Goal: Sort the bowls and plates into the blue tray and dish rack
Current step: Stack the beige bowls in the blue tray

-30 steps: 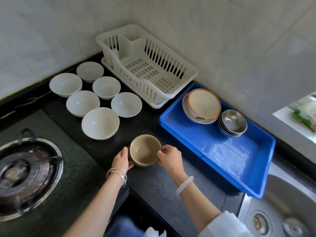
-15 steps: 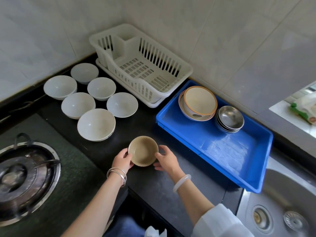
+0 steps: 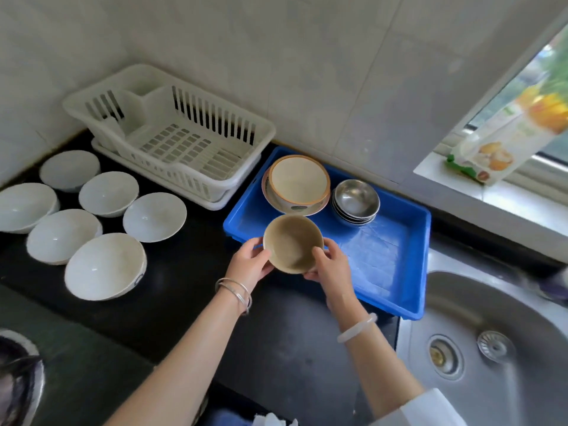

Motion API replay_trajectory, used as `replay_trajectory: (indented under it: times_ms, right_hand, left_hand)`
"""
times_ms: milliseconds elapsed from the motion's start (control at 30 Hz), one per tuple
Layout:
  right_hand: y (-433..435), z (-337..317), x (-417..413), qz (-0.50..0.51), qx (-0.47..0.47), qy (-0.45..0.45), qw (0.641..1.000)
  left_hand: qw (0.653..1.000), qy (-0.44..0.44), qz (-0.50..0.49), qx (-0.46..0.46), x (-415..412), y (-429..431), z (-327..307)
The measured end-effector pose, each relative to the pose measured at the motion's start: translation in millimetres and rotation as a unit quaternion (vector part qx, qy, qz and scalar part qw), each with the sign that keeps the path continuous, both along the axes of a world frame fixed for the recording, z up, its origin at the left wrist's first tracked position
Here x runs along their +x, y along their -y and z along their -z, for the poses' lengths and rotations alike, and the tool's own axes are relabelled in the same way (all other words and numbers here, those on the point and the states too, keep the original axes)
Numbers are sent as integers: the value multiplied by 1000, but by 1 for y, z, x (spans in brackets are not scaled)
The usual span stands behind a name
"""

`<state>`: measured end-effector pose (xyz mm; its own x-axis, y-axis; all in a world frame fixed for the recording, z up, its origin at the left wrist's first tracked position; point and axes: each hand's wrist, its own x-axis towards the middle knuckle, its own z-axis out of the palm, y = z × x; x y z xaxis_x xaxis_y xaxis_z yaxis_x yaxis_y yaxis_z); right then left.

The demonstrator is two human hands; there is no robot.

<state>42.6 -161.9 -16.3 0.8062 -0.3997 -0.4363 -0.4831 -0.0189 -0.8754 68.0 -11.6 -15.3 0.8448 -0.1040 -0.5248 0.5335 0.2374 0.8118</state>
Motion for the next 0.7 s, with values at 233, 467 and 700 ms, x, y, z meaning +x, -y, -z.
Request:
replay_trajectory:
  times_ms: [233, 467, 700]
  right_hand:
    - [92, 6, -4, 137, -8, 21, 990]
    - [147, 34, -12, 252, 49, 14, 966]
    - [178, 61, 3, 301, 93, 8, 949]
  left_hand:
    - [997, -20, 71, -19, 24, 114, -8]
    - [986, -52, 155, 34, 39, 199, 22]
    - [979, -85, 181, 28, 54, 237, 46]
